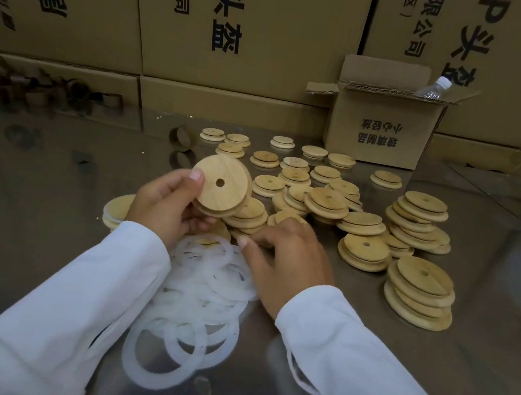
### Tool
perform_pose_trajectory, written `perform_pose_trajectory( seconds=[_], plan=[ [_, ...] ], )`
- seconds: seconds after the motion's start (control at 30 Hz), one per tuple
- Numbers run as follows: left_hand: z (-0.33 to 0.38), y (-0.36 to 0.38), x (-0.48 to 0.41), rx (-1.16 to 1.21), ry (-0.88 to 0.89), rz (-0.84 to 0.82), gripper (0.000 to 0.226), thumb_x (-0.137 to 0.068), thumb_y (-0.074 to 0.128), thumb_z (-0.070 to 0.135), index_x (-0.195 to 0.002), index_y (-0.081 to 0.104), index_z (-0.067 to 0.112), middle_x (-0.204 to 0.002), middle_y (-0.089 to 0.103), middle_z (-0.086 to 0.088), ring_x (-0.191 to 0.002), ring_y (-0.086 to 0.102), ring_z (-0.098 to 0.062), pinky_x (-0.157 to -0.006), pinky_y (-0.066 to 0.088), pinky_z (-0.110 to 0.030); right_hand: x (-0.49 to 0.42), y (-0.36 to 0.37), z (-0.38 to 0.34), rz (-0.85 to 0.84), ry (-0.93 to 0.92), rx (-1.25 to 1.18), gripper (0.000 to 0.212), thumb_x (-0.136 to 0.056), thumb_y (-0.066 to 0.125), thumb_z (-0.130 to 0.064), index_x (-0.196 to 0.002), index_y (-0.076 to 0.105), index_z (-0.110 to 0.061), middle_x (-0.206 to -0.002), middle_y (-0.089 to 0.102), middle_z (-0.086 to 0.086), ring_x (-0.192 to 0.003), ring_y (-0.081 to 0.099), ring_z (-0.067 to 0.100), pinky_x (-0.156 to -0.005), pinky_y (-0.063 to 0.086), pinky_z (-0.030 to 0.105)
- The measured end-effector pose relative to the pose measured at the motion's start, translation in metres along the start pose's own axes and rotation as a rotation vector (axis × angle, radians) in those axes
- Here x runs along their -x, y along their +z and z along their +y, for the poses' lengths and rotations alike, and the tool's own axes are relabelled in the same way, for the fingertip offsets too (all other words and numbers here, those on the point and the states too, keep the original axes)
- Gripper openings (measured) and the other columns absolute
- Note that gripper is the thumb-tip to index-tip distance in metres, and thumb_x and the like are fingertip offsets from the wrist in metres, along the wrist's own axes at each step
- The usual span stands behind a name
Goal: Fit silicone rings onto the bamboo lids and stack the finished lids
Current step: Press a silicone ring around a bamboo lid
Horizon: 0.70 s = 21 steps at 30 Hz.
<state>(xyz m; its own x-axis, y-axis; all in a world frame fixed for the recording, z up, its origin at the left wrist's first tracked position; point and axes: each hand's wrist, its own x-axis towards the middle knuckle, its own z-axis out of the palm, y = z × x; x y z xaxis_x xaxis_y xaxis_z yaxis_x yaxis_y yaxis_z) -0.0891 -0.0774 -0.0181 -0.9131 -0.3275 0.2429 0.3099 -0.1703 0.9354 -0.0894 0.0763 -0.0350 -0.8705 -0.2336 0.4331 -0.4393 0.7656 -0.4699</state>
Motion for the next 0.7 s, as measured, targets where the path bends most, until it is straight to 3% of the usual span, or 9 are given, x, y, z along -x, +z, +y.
perform_pose_trajectory(
  seconds=[0.13,0.2,0.3,0.4,0.5,0.57,0.7],
  plan=[
    [-0.003,0.002,0.002,-0.040,0.022,-0.042,0.027,-0.093,0.049,0.019,-0.073,0.066,0.021,-0.055,0.064,0.002,-0.048,0.060,-0.011,-0.048,0.050,-0.019,0.000,0.007,-0.008,-0.066,0.004,0.026,0.035,-0.087,0.050,-0.051,-0.089,0.072,-0.024,-0.098,0.056,0.002,-0.102,0.040,0.020,-0.081,0.035,0.032],
    [-0.003,0.002,0.002,-0.047,0.029,-0.056,0.027,-0.092,0.049,0.020,-0.073,0.067,0.022,-0.057,0.064,0.002,-0.049,0.060,-0.011,-0.049,0.050,-0.019,-0.001,0.008,-0.008,-0.093,-0.034,-0.014,0.026,-0.084,0.057,-0.047,-0.090,0.072,-0.026,-0.096,0.053,-0.003,-0.101,0.039,0.017,-0.079,0.032,0.028],
    [-0.002,0.001,0.003,-0.060,0.042,-0.083,0.031,-0.092,0.049,0.022,-0.070,0.070,0.025,-0.060,0.065,0.003,-0.053,0.061,-0.011,-0.050,0.050,-0.020,-0.001,0.008,-0.011,-0.026,-0.027,-0.221,0.007,-0.079,0.066,-0.030,-0.076,0.070,-0.026,-0.086,0.047,-0.011,-0.098,0.040,0.014,-0.082,0.034,0.028],
    [-0.001,-0.002,0.001,-0.019,0.053,-0.045,0.036,-0.093,0.047,0.022,-0.068,0.072,0.030,-0.067,0.068,0.005,-0.060,0.065,-0.013,-0.051,0.051,-0.021,-0.002,0.006,-0.010,0.095,0.033,-0.361,0.014,-0.079,0.063,-0.021,-0.068,0.058,-0.028,-0.083,0.053,-0.011,-0.093,0.048,0.013,-0.080,0.042,0.028],
    [0.001,-0.005,-0.002,0.072,-0.002,0.026,0.026,-0.093,0.047,0.025,-0.081,0.069,0.027,-0.082,0.068,-0.002,-0.065,0.066,-0.014,-0.053,0.053,-0.022,-0.006,-0.001,-0.007,0.282,0.092,-0.473,0.022,-0.085,0.058,-0.018,-0.071,0.049,-0.032,-0.079,0.057,-0.013,-0.079,0.053,0.000,-0.065,0.039,0.007],
    [0.003,-0.007,-0.004,0.130,-0.062,0.044,0.018,-0.094,0.047,0.026,-0.091,0.064,0.023,-0.092,0.065,-0.006,-0.063,0.068,-0.014,-0.054,0.054,-0.024,-0.008,-0.006,-0.007,0.411,0.096,-0.563,0.026,-0.089,0.055,-0.016,-0.073,0.045,-0.034,-0.075,0.055,-0.017,-0.074,0.051,-0.009,-0.061,0.038,0.002],
    [0.005,-0.006,-0.003,0.171,-0.142,-0.018,0.023,-0.094,0.045,0.027,-0.107,0.058,0.013,-0.103,0.062,-0.015,-0.065,0.071,-0.026,-0.051,0.056,-0.027,-0.009,-0.014,-0.009,0.546,0.081,-0.817,0.022,-0.090,0.055,-0.012,-0.077,0.051,-0.030,-0.071,0.059,-0.013,-0.069,0.057,0.003,-0.063,0.046,0.014]
  ],
)
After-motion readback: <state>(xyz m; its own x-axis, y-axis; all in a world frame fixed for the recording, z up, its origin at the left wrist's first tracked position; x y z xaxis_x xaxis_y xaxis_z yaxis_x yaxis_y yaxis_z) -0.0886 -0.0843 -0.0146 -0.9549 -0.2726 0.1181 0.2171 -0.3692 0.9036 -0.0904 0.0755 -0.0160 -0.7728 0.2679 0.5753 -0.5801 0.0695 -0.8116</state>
